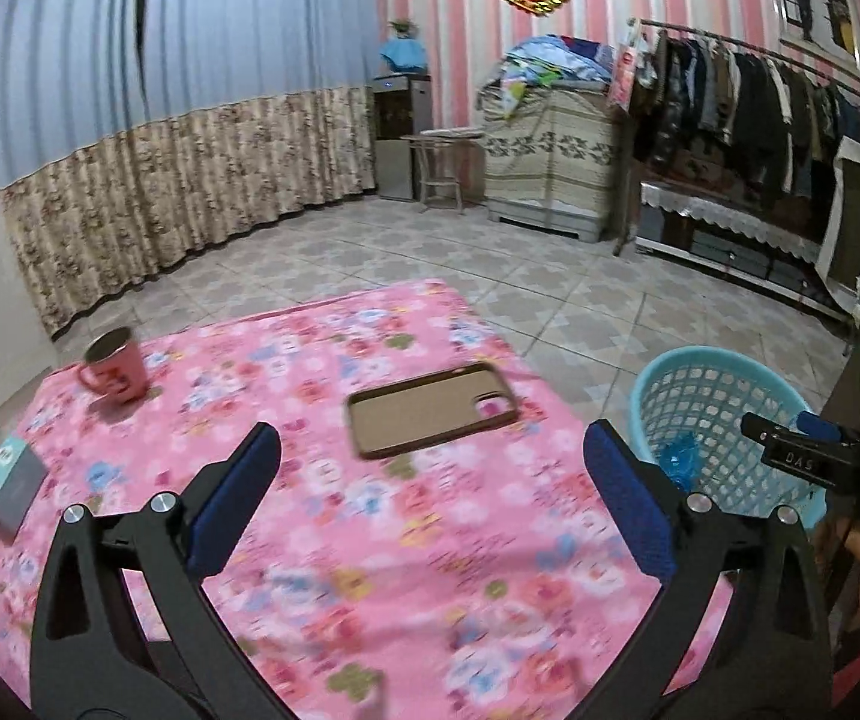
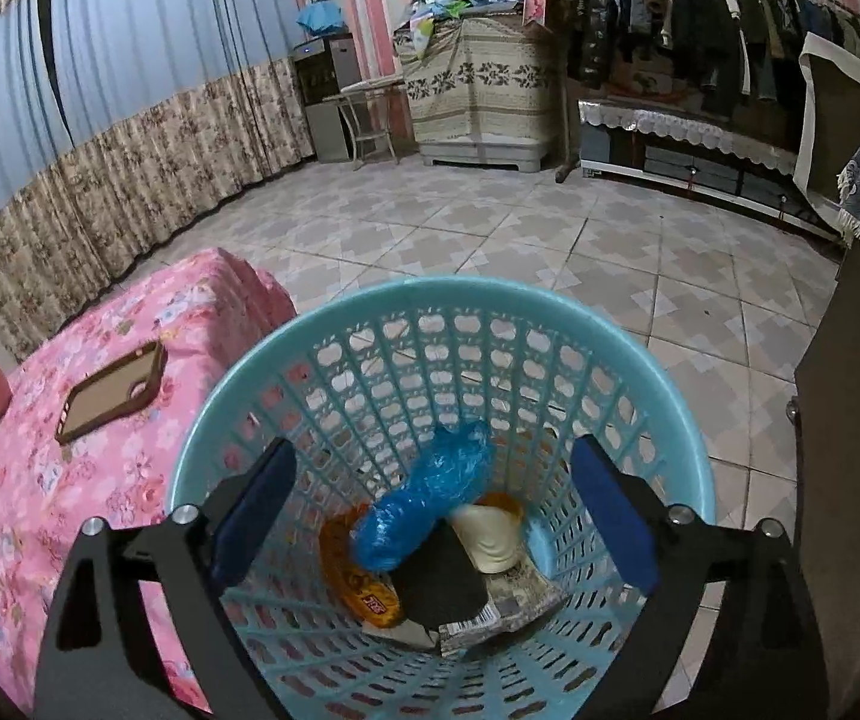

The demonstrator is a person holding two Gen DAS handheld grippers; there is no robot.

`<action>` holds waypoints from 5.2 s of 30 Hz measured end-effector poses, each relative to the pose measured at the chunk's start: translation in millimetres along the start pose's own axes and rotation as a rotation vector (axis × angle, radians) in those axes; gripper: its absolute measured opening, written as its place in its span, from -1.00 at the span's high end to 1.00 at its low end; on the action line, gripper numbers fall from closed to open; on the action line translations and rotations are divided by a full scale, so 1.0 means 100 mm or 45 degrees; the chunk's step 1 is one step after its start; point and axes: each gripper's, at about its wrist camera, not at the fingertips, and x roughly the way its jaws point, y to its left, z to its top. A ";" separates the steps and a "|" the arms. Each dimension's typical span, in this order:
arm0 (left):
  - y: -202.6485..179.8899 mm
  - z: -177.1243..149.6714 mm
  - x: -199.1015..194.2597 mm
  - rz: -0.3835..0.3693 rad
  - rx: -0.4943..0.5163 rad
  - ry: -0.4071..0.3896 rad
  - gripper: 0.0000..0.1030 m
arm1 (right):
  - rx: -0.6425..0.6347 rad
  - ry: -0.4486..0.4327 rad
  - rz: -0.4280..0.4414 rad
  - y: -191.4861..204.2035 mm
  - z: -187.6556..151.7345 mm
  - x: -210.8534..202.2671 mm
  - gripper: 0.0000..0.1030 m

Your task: Collect trash

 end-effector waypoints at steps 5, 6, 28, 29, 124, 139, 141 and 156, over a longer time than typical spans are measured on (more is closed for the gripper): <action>0.36 -0.17 -0.28 0.051 -0.071 -0.022 -0.90 | -0.030 -0.024 0.023 0.21 -0.08 -0.20 -0.86; 0.40 -0.19 -0.32 0.059 -0.076 -0.025 -0.90 | -0.042 -0.034 0.028 0.27 -0.10 -0.26 -0.86; 1.32 -1.02 -1.17 0.304 -0.212 -0.066 -0.90 | -0.339 -0.275 0.343 1.80 -0.89 -1.60 -0.87; 1.31 -1.05 -1.17 0.300 -0.213 -0.063 -0.90 | -0.348 -0.287 0.357 1.84 -0.98 -1.63 -0.87; 1.13 -1.11 -1.17 0.224 -0.112 -0.119 -0.90 | -0.366 -0.340 0.282 1.87 -1.35 -1.80 -0.88; 1.14 -1.12 -1.18 0.229 -0.110 -0.120 -0.90 | -0.368 -0.340 0.283 1.88 -1.35 -1.80 -0.88; 1.14 -1.12 -1.18 0.229 -0.109 -0.120 -0.90 | -0.367 -0.341 0.284 1.88 -1.35 -1.80 -0.88; 1.20 -1.14 -1.19 0.233 -0.113 -0.117 -0.90 | -0.370 -0.339 0.284 1.88 -1.35 -1.80 -0.88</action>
